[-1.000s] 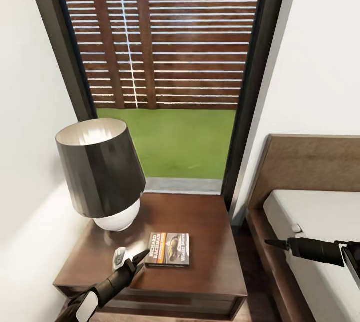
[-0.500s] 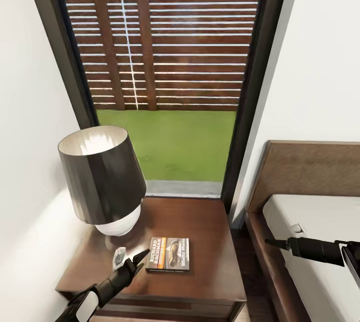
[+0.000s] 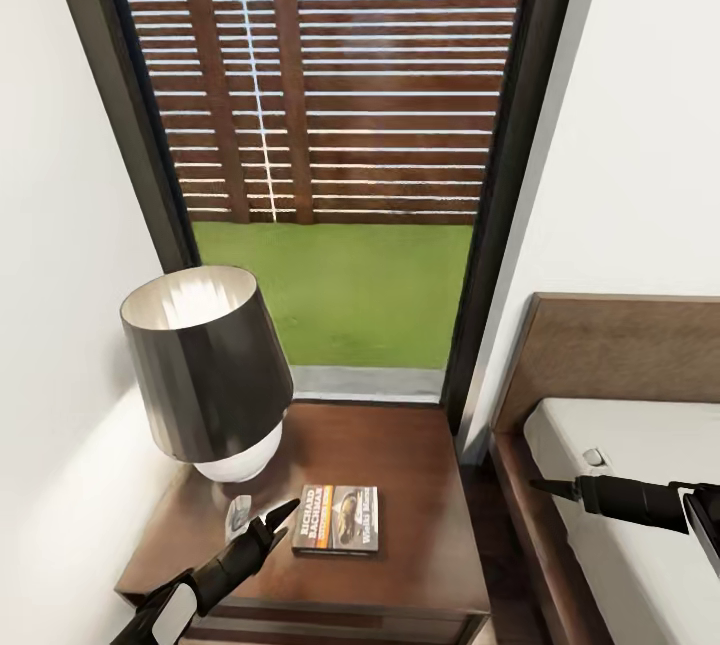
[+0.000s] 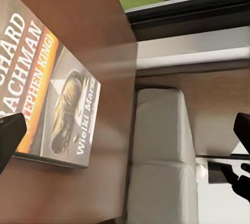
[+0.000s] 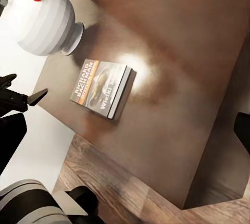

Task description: In the bedroom, move the book from the bed onto either nightstand, and place the two sandals side by side next to the bed.

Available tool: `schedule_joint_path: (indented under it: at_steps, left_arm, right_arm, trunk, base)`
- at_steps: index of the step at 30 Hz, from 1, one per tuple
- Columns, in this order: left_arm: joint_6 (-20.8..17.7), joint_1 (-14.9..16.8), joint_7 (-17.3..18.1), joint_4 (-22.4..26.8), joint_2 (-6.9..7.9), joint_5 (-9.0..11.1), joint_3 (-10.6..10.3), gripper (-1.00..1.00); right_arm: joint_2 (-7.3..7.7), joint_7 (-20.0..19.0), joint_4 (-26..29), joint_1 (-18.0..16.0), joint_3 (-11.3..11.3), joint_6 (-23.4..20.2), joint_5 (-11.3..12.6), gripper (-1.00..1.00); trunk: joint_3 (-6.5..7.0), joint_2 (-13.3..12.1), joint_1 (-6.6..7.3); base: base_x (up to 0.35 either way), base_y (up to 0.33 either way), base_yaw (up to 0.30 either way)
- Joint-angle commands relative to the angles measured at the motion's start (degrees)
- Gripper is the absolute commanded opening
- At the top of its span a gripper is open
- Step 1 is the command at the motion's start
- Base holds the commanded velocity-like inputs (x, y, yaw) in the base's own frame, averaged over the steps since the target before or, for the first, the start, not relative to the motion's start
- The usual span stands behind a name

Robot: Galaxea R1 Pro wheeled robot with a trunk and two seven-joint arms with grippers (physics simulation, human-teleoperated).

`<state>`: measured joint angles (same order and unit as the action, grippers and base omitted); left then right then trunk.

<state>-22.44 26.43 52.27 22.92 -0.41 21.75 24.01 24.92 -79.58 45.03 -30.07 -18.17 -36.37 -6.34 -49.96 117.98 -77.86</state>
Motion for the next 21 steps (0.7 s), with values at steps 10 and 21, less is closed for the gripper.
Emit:
schedule_joint_path:
  at_steps: [10,21]
  left_arm:
    - [0.01,-0.01,-0.20,0.11,-0.26,-0.77,-1.12,1.00]
    - [5.50,-0.55,0.18,0.09,0.02,-3.59,-12.14,1.00]
  right_arm:
    - [-0.05,-0.49,0.06,-0.05,-0.36,-0.55,-0.60,1.00]
    - [-0.05,-0.48,0.06,-0.05,-0.46,-0.55,-0.60,1.00]
  trunk:
    - [1.75,-4.00,2.21]
    - [3.72,-8.41,4.63]
  base:
    - [0.000,0.000,0.000]
    - [0.000,0.000,0.000]
